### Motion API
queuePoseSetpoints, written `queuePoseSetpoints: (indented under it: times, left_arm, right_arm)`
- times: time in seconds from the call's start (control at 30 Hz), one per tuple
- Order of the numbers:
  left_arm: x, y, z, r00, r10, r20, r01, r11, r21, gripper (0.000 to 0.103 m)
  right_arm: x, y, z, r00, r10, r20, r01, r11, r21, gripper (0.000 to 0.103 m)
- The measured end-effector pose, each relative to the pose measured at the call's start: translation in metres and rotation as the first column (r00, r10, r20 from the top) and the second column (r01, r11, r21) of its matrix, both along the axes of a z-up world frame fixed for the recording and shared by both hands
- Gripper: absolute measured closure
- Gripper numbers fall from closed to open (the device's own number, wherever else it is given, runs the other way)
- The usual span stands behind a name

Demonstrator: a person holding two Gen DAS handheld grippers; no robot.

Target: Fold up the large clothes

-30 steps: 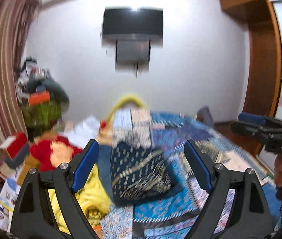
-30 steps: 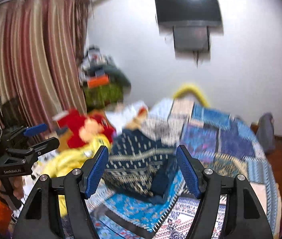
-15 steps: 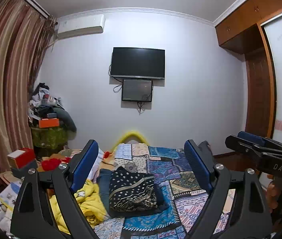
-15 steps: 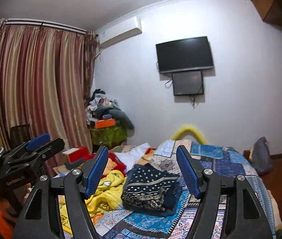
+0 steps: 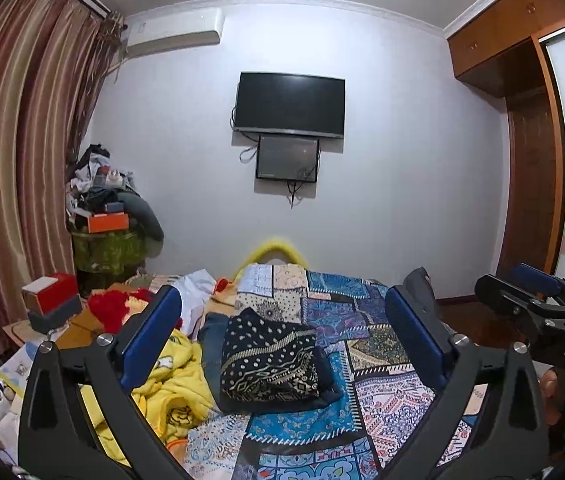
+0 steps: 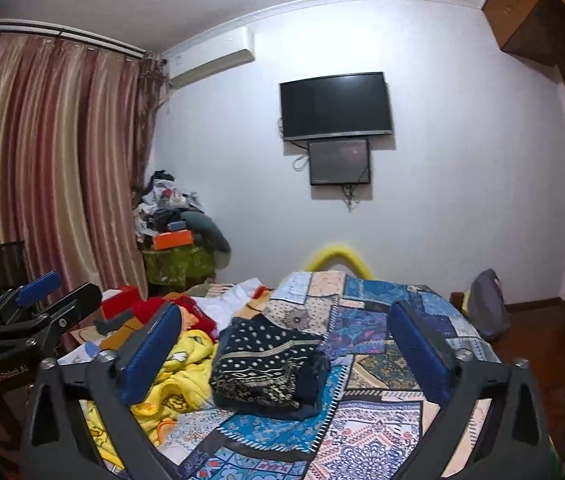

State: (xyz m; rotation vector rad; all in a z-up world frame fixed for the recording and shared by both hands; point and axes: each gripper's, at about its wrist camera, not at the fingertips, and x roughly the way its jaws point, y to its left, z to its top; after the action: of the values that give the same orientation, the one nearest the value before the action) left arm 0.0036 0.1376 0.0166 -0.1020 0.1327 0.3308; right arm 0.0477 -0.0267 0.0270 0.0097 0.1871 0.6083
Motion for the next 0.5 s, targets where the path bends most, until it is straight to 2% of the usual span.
queuePoseSetpoints:
  times: [0.2,0.5]
  left_arm:
    - [0.003,0.001,-0.006,1.000,0.003,-0.019,-0.003,1.000,-0.007,0.001]
    - [0.005,0.010,-0.010,0.999,0.001,-0.035,-0.002,1.000,-0.023,0.001]
  right_arm:
    - [0.009,0.001,-0.008,0.999,-0.005,-0.048,0.004,1.000,-0.015,0.000]
    - [0.014,0.006,-0.011,0.999,-0.006,-0.052,0.004,1.000,-0.030,0.000]
